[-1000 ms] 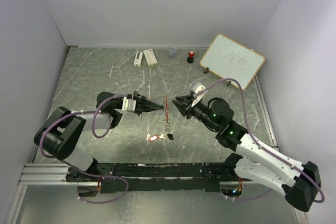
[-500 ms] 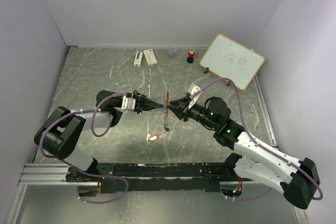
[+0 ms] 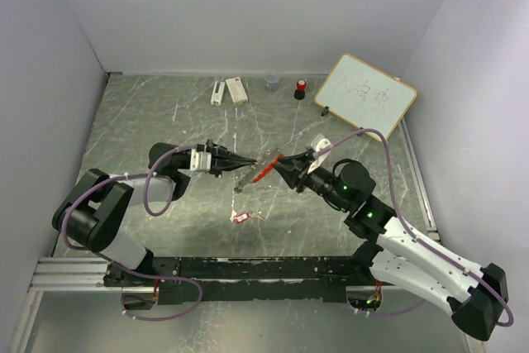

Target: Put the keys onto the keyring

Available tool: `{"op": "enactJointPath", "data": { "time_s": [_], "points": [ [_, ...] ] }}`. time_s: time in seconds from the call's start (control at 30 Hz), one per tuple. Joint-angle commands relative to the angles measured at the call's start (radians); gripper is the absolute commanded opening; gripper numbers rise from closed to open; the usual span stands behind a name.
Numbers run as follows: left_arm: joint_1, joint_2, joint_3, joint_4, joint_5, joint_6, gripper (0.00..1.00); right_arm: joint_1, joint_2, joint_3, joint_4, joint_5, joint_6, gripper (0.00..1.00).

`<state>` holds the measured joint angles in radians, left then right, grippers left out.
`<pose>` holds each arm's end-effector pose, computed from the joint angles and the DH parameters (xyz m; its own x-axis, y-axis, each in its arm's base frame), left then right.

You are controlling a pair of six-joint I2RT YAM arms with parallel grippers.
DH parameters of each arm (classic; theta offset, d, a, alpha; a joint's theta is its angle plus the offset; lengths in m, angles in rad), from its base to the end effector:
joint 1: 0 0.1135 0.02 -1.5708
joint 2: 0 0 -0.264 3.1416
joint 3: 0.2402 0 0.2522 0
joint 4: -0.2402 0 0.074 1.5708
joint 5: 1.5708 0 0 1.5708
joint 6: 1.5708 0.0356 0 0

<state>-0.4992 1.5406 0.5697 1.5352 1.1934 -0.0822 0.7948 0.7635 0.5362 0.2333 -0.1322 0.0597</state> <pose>0.2242 -0.1600 0.2557 0.3969 -0.2509 -0.8829 0.9017 -0.0734 0.4261 0.1303 0.1394 0.3000 -0.0435 0.0401 -0.9982 -0.7986 0.5989 0.0589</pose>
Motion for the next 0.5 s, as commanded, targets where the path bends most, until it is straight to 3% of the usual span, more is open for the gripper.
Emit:
{"op": "enactJointPath", "data": {
  "time_s": [0.0, 0.3, 0.47],
  "points": [
    [0.021, -0.04, -0.024, 0.276, -0.014, 0.013, 0.07, -0.002, -0.026, 0.002, -0.012, 0.094, -0.009, 0.25],
    [0.051, -0.085, -0.06, 0.276, -0.054, 0.006, 0.07, 0.0, 0.067, 0.034, -0.089, 0.072, -0.008, 0.27],
    [0.073, -0.111, -0.109, 0.275, -0.105, 0.012, 0.07, 0.002, 0.225, 0.082, -0.167, -0.071, 0.002, 0.4]
  ]
}}
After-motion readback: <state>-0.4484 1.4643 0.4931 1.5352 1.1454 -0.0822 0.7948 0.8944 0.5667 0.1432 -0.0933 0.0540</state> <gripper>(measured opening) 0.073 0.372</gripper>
